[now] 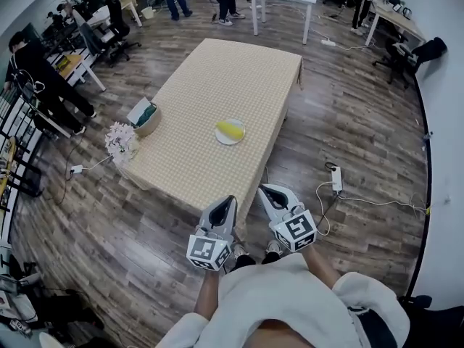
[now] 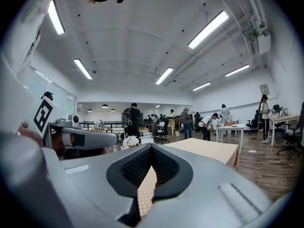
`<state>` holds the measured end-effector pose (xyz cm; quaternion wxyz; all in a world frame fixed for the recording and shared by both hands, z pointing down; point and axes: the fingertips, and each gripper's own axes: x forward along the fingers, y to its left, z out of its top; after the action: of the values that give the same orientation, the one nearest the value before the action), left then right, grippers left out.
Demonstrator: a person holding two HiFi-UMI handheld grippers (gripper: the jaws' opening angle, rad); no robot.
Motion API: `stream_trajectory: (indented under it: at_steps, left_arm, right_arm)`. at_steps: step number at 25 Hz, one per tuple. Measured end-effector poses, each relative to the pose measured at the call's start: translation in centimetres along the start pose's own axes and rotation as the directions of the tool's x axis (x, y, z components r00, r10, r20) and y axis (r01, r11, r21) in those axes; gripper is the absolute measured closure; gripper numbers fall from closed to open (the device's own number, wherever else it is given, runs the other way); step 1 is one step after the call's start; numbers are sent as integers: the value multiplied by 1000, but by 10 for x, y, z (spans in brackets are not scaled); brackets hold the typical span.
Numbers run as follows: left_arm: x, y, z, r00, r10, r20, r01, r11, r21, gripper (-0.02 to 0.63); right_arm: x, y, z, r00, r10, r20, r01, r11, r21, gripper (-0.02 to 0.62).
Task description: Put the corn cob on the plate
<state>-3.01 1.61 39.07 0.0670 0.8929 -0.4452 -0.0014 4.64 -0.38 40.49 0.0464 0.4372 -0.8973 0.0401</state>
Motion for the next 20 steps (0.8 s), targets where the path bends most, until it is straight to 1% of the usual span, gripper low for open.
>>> stream_trajectory:
  at_steps: [6,20]
  left_arm:
    - [0,2,6,1000,-6,5,6,1000,12,598]
    - [-3,7,14,1000,11,23,-12,999,31,598]
  right_arm:
    - [4,1,8,1000,-2,15,2,1000,-10,600]
    - [13,7,15,999,20,33,-19,999,-30,598]
